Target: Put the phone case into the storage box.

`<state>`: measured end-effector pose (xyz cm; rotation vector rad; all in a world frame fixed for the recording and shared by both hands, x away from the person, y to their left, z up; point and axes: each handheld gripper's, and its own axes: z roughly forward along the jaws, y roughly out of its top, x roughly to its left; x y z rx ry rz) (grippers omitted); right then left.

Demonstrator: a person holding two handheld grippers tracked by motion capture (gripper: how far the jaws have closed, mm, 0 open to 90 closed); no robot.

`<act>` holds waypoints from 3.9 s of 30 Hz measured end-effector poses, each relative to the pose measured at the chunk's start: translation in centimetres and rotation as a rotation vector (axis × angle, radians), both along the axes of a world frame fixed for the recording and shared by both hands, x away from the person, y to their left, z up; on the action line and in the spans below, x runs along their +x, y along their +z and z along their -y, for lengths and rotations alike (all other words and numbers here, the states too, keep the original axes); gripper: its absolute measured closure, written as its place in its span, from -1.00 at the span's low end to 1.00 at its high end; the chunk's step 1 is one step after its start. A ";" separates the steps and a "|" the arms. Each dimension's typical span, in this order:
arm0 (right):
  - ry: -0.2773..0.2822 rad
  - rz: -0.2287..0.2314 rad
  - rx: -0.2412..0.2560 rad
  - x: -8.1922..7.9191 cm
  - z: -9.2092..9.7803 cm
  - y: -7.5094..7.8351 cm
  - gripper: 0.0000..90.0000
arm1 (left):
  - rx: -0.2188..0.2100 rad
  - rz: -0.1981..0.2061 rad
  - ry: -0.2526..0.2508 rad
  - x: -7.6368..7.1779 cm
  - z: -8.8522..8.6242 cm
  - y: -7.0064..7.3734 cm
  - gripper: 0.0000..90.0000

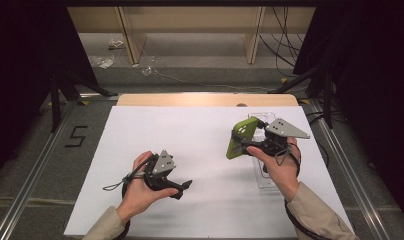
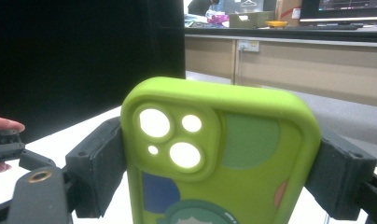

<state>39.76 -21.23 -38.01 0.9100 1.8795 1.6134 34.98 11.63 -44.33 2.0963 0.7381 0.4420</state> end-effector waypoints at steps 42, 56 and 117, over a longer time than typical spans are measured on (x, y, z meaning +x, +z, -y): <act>-0.103 0.014 0.003 0.9 3.0 1.2 -0.62 | -0.017 0.001 0.049 0.0 -2.0 -0.4 -1.00; -0.156 0.016 -0.001 1.3 4.5 1.5 -0.62 | -0.021 -0.005 0.054 -0.1 -2.1 -0.5 -1.00; -0.276 0.004 -0.036 3.4 7.6 0.8 -0.61 | -0.026 -0.004 0.062 0.0 -2.2 -0.5 -1.00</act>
